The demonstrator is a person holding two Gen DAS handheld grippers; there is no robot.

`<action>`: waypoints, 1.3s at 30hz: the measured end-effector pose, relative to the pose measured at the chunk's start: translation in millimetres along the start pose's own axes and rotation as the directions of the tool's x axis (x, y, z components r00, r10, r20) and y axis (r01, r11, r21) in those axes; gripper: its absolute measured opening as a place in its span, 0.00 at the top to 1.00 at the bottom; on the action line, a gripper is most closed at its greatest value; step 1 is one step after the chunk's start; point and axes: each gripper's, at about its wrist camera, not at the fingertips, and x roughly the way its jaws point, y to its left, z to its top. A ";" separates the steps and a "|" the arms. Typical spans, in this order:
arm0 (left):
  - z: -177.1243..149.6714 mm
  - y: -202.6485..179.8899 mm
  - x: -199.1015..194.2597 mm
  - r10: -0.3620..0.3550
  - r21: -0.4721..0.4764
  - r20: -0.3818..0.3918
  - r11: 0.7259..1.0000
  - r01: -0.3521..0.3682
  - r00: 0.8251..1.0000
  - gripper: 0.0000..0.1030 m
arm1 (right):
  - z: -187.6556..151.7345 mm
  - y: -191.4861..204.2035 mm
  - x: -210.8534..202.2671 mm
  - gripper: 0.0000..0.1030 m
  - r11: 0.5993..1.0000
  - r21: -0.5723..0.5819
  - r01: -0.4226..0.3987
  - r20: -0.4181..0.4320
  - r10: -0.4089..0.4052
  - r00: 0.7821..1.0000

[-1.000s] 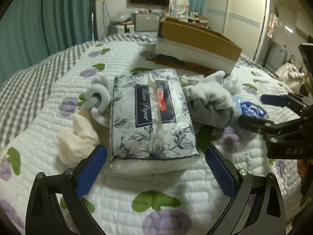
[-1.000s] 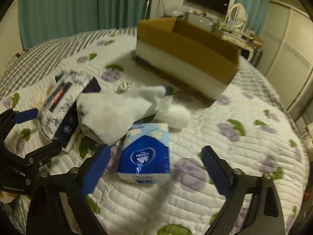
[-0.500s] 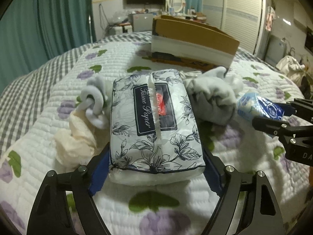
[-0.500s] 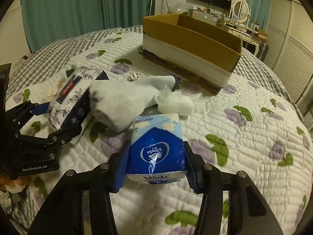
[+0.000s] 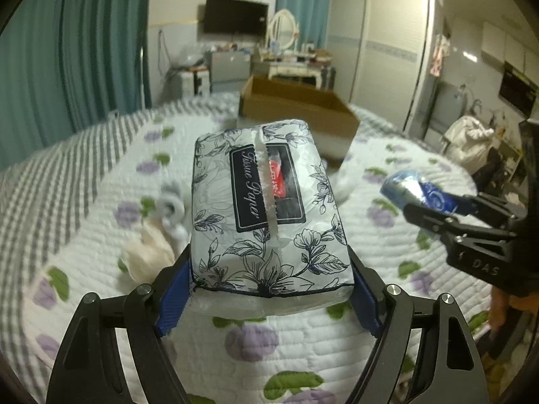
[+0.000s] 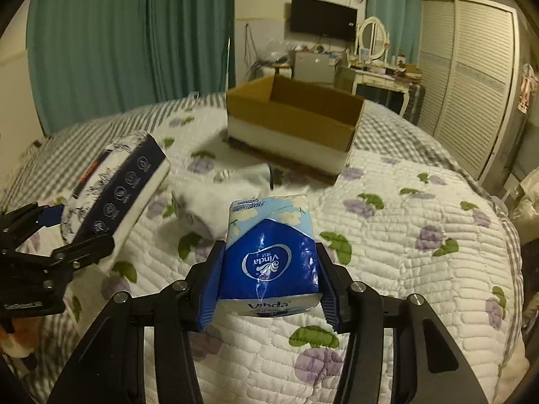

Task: Organize soft objects
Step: 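Carry both tissue packs into the cardboard box and open both tools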

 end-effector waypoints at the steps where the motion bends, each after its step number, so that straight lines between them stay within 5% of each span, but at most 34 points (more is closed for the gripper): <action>1: 5.9 -1.1 -4.5 -0.006 0.006 0.016 1.000 0.005 1.000 0.22 | 3.2 -1.6 -3.1 0.52 1.000 0.011 -0.007 0.010 0.007 1.000; 8: 63.2 -11.2 -11.5 -0.051 0.086 0.112 0.995 0.042 0.992 0.22 | 56.9 -17.6 -30.0 0.52 0.999 0.031 -0.015 0.136 0.010 0.991; 14: 123.5 -10.9 21.2 -0.079 0.116 0.158 0.991 0.061 0.984 0.22 | 127.8 -33.1 -26.8 0.52 1.000 0.011 0.005 0.229 -0.007 0.973; 23: 200.2 -17.2 123.1 -0.049 0.161 0.136 0.987 0.027 0.989 0.22 | 205.2 -61.8 45.9 0.52 0.999 0.035 0.033 0.252 -0.041 0.967; 34: 201.9 -29.6 206.5 -0.045 0.197 0.044 0.980 0.035 0.998 0.18 | 211.6 -108.4 156.2 0.51 0.989 0.150 0.000 0.159 -0.025 0.987; 37: 198.4 -34.6 213.4 -0.011 0.207 0.031 0.978 0.004 0.999 0.15 | 205.1 -112.0 165.9 0.46 0.987 0.160 0.004 0.139 -0.027 0.990; 39: 200.0 -35.2 213.1 0.006 0.201 0.040 0.979 -0.014 0.999 0.15 | 204.3 -116.8 168.0 0.20 0.985 0.173 0.013 0.132 -0.036 0.991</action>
